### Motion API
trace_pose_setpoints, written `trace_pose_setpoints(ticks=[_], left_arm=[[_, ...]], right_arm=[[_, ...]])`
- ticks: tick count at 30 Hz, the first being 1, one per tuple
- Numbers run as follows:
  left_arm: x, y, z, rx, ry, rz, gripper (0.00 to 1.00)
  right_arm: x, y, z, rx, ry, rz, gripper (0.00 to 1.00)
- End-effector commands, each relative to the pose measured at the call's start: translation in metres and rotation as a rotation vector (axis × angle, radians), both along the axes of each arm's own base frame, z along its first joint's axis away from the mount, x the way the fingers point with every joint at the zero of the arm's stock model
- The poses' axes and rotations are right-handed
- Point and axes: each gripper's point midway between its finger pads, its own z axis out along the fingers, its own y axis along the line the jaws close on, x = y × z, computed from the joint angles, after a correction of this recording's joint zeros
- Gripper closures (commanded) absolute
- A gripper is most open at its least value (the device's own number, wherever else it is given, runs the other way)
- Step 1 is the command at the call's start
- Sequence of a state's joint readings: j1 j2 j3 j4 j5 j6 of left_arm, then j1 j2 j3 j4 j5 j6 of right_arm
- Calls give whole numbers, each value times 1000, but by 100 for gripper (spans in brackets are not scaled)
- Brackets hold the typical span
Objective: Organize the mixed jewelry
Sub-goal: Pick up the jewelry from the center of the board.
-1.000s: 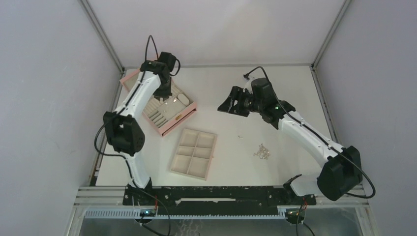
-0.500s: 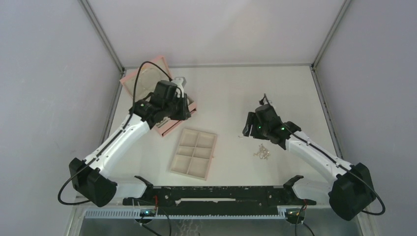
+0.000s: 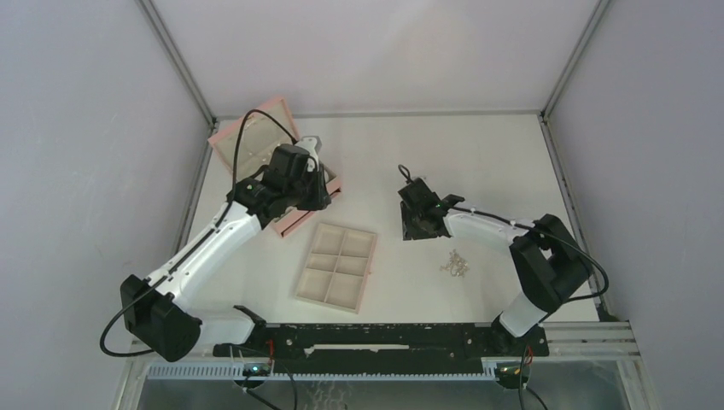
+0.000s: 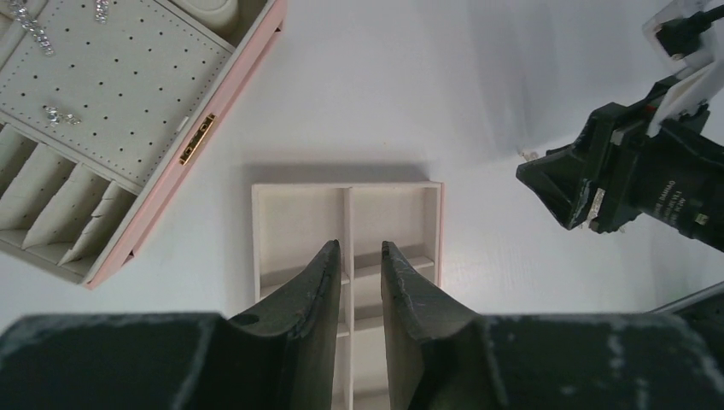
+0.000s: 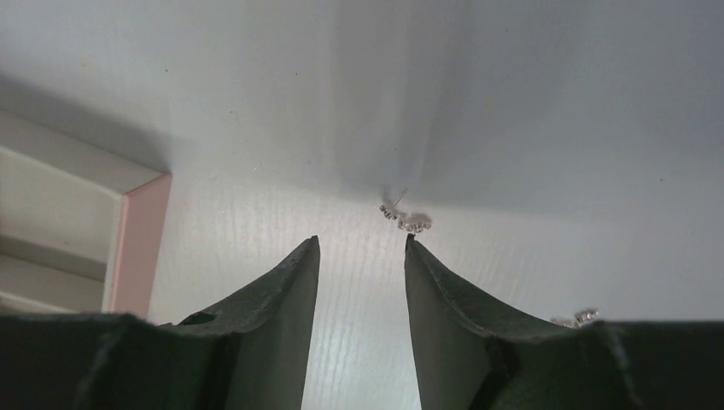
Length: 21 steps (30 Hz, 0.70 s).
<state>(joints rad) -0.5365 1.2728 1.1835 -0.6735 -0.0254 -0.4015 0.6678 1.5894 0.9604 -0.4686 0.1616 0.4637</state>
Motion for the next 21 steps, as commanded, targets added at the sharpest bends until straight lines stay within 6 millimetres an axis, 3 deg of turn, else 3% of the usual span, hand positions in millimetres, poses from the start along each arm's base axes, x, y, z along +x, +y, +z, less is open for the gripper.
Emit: trace_pose_setpoints(ticks=[1, 7, 21], left_arm=[[8, 4, 25, -35, -80, 54, 71], [9, 2, 18, -31, -56, 50, 71], [7, 3, 10, -24, -33, 49, 72]], right_arm=[[21, 10, 10, -13, -77, 43, 51], [22, 12, -1, -25, -57, 59, 66], [27, 8, -18, -63, -39, 52, 69]])
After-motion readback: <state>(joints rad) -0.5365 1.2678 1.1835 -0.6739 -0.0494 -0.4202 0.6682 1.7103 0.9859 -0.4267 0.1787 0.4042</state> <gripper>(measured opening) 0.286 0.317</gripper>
